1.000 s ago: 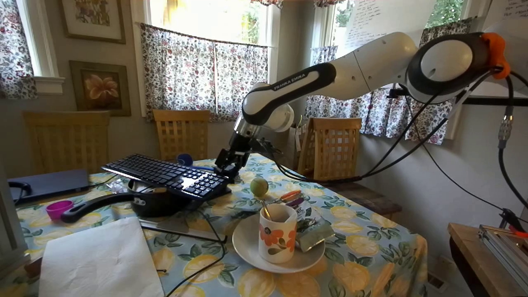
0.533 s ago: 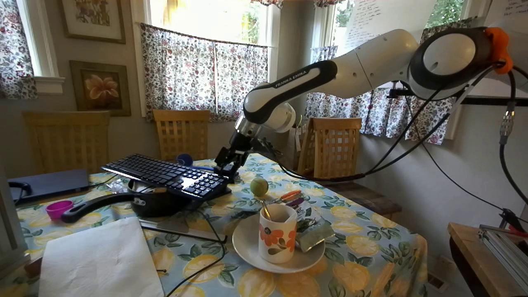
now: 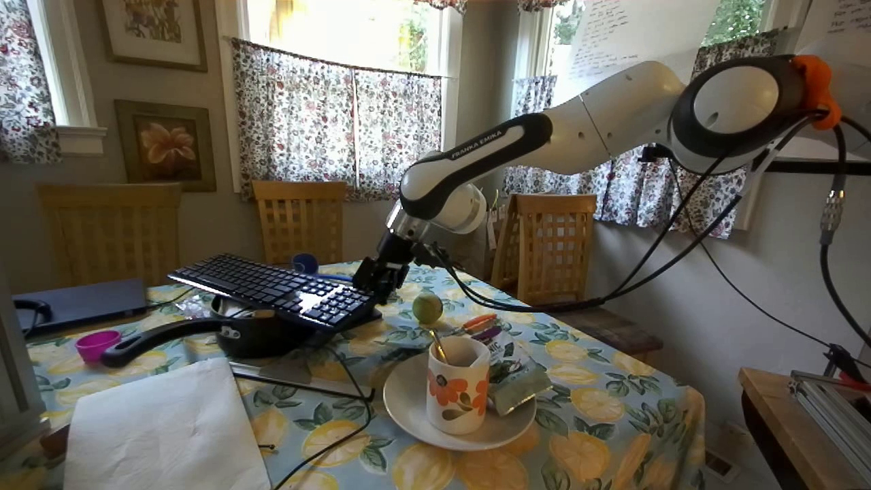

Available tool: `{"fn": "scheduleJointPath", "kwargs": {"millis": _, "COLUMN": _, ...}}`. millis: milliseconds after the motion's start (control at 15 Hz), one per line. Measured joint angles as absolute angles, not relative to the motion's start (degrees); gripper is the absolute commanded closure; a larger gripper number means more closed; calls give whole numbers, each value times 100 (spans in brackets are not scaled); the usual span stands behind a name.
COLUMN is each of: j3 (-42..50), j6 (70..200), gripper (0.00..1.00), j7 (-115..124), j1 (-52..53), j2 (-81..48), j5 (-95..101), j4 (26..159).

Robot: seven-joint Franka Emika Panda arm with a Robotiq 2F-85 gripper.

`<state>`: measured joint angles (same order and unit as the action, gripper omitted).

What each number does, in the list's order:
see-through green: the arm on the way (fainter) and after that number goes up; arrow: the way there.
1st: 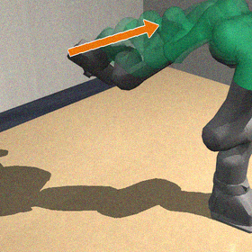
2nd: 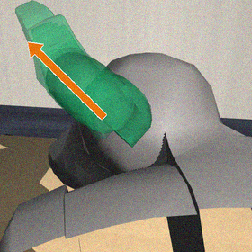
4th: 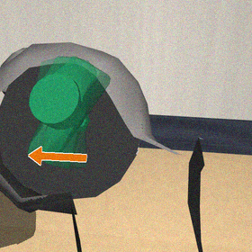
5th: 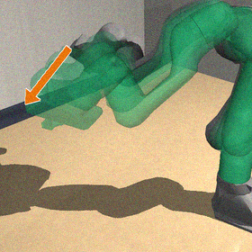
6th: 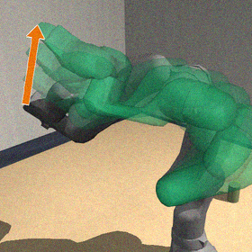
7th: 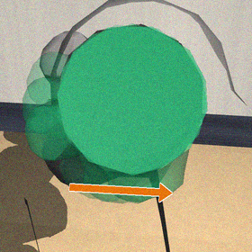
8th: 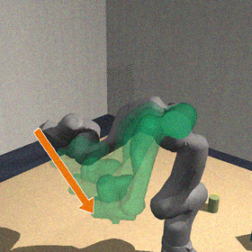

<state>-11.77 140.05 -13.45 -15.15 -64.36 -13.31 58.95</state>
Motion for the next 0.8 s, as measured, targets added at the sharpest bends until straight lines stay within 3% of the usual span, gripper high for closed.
{"fn": "scheduleJointPath", "kwargs": {"millis": 800, "j3": -985, "j6": 14500, "gripper": 0, "j7": -860, "j1": -1331, "j2": -6600, "j5": -1328, "j4": 5813}}
